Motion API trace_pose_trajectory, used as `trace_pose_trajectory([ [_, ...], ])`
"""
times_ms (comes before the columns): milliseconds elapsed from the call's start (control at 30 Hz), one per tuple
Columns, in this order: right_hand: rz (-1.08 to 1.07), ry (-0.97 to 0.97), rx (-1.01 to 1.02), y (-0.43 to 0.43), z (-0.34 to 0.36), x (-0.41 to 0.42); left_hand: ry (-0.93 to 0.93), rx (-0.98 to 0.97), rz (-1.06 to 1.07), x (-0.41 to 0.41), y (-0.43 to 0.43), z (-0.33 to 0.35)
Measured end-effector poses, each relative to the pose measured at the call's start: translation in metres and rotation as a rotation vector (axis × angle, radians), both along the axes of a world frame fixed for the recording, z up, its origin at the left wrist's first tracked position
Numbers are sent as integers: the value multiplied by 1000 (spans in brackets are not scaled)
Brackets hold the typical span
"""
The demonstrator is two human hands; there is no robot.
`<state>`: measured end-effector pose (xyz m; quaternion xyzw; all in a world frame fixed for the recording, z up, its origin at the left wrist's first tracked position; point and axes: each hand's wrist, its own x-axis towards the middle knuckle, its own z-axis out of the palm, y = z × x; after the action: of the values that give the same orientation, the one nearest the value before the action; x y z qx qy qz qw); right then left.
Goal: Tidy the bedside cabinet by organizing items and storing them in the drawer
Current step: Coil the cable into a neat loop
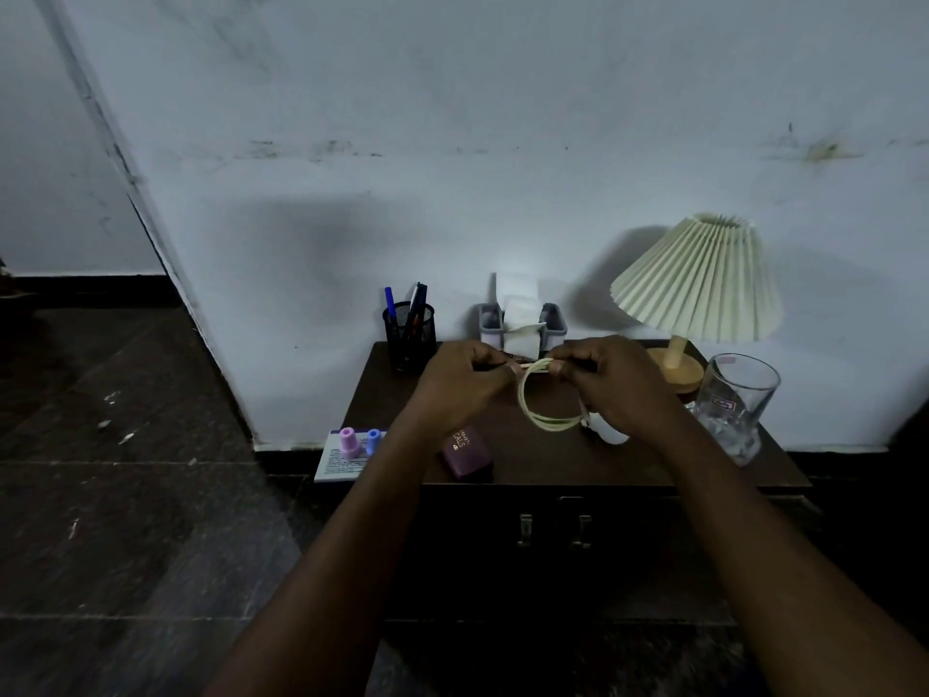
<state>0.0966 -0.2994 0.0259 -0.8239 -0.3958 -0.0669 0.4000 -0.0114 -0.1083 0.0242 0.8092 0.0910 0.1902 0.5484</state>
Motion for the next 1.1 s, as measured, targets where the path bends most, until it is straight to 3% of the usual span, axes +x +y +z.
trace_pose_trajectory([
  [100,-37,-67,10,4,-3,-2,109,-234,-80,-2,-5,5],
  [167,-31,-5,71,5,-2,-4,150,-369,-114,-4,-6,5],
  [267,2,63,115,7,0,-6,92,-561,-169,-5,-7,1],
  [567,91,-48,114,7,14,-21,1,-866,-268,-5,-13,-3],
  [800,129,2,133,8,13,-20,120,-775,-282,-8,-12,3],
  [933,135,145,169,6,14,-15,57,-733,-331,-6,-5,1],
  [1000,135,203,161,4,16,-15,32,-604,-289,-4,-1,-1],
  [1100,165,394,187,0,16,-17,-45,-219,-118,-3,0,-4],
])
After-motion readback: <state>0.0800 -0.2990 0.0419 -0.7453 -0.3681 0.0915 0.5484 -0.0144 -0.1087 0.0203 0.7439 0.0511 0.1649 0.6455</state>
